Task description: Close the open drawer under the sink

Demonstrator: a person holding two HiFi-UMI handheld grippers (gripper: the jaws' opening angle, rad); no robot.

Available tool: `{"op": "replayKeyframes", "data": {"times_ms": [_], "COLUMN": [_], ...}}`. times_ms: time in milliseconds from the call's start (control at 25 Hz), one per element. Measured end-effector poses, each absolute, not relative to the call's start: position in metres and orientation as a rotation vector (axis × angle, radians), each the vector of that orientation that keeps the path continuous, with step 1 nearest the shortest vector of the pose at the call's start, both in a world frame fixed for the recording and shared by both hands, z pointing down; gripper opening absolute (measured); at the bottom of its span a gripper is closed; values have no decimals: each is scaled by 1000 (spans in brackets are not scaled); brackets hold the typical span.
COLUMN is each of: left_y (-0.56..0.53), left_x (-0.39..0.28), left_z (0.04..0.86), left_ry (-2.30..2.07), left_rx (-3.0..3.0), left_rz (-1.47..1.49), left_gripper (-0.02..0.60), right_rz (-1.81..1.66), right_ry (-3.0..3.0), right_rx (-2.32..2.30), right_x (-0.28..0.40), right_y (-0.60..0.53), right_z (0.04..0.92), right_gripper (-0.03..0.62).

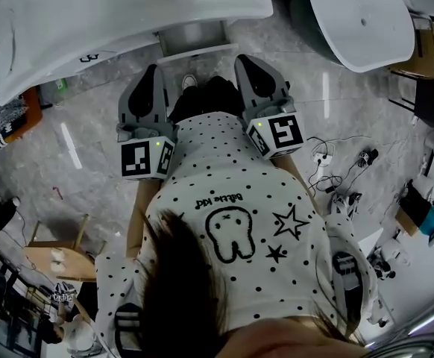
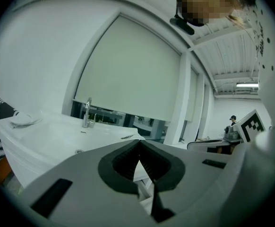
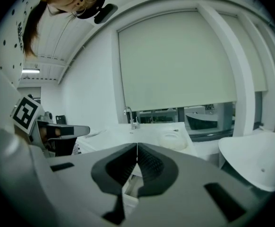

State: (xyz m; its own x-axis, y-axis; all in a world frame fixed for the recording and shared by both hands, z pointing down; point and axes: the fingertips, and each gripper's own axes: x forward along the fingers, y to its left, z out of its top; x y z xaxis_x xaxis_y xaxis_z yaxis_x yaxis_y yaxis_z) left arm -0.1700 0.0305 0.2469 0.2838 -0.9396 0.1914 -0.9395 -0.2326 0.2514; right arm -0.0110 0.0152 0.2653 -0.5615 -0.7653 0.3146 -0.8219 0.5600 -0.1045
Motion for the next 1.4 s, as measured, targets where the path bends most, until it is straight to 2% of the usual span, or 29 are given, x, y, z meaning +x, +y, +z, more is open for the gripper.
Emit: {"op": "replayKeyframes", "data": {"times_ms": [1400], "left_y": [-32], "left_x": [-78], "left_z": [251], "left_ry": [-1870], "left_rx": [2106], "left_rz": [31], "left_gripper": [6], "right_rz": [372], "right_ry": [-2691], "right_rx": [1120], "right_x": [66], "right_y": [-81], "right_z": [261], "right_gripper": [15]}}
